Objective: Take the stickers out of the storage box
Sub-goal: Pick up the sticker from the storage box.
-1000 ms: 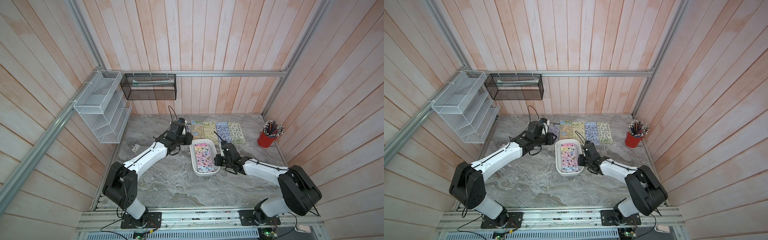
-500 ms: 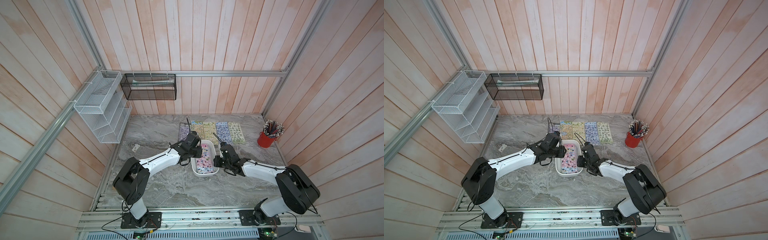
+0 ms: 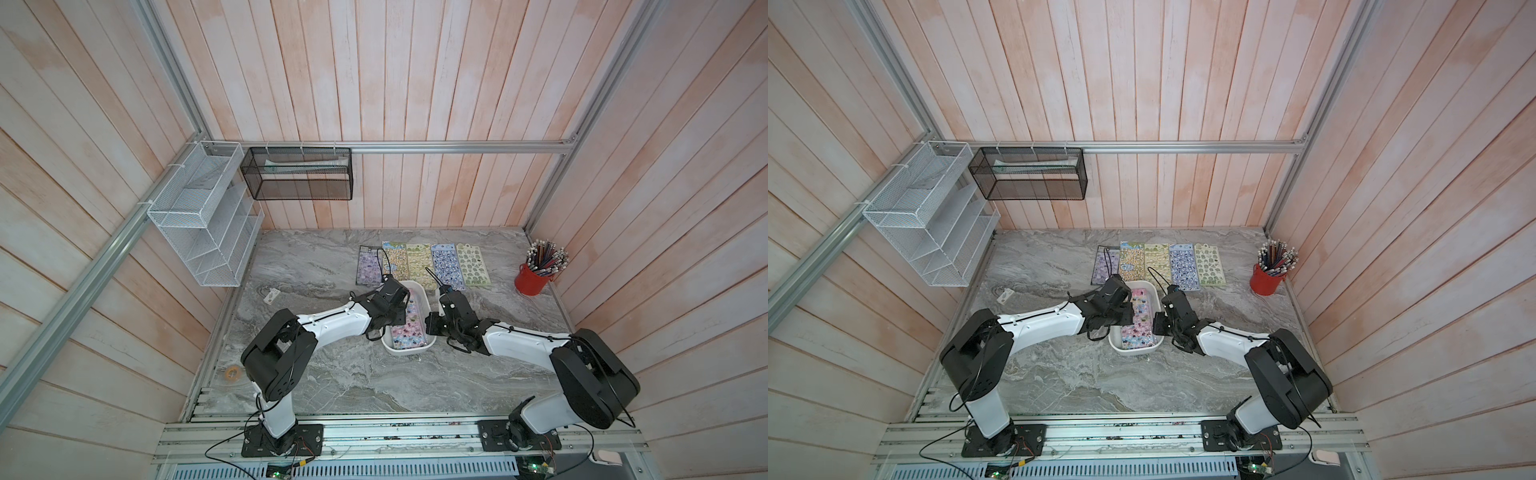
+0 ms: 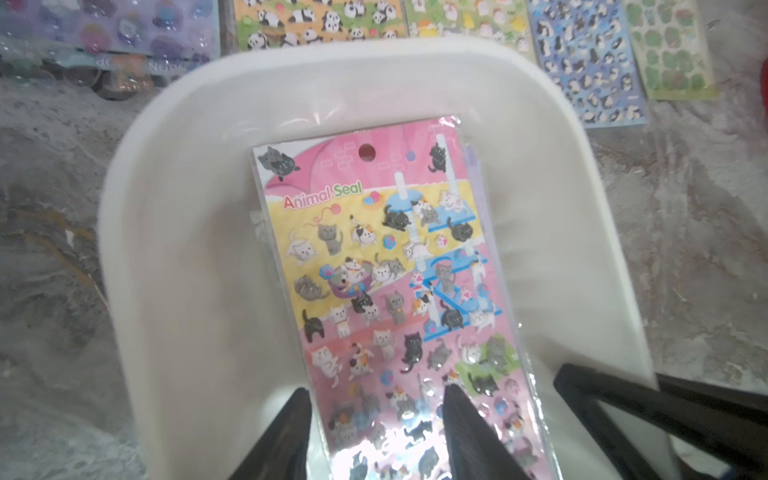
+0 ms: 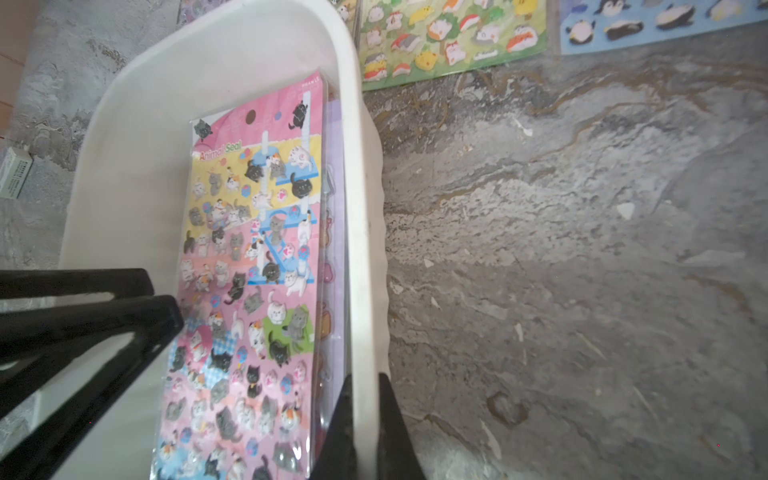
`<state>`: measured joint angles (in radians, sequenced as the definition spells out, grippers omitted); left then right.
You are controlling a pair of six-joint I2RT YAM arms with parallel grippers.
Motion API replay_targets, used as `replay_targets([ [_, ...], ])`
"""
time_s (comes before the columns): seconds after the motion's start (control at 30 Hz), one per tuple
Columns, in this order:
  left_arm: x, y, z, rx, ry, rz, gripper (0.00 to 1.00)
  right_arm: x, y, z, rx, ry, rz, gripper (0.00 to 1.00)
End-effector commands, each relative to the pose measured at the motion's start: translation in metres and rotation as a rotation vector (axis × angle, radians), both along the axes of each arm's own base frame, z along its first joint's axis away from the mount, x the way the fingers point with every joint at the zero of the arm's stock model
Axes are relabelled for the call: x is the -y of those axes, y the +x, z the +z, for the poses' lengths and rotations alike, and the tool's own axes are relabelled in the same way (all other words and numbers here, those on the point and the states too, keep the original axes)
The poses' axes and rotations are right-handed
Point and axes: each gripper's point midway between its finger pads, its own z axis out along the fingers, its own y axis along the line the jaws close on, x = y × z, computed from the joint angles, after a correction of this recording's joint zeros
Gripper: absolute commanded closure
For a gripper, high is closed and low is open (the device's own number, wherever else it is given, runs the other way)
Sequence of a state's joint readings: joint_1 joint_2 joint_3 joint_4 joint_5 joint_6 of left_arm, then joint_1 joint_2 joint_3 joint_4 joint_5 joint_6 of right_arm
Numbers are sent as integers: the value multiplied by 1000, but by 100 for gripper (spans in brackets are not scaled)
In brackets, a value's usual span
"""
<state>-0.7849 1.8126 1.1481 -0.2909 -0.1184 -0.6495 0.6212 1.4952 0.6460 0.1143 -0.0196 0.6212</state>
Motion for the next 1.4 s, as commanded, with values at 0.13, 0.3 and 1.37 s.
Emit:
replay_targets([
  [0.13, -16, -7, -37, -62, 93, 54, 41, 3, -2, -1, 5, 6, -16, 100],
  [0.3, -21, -6, -37, -29, 151, 73, 36, 2, -2, -2, 3, 2, -14, 100],
  [1.37, -19, -11, -53, -73, 261, 154, 38, -2, 0, -3, 3, -1, 5, 100],
])
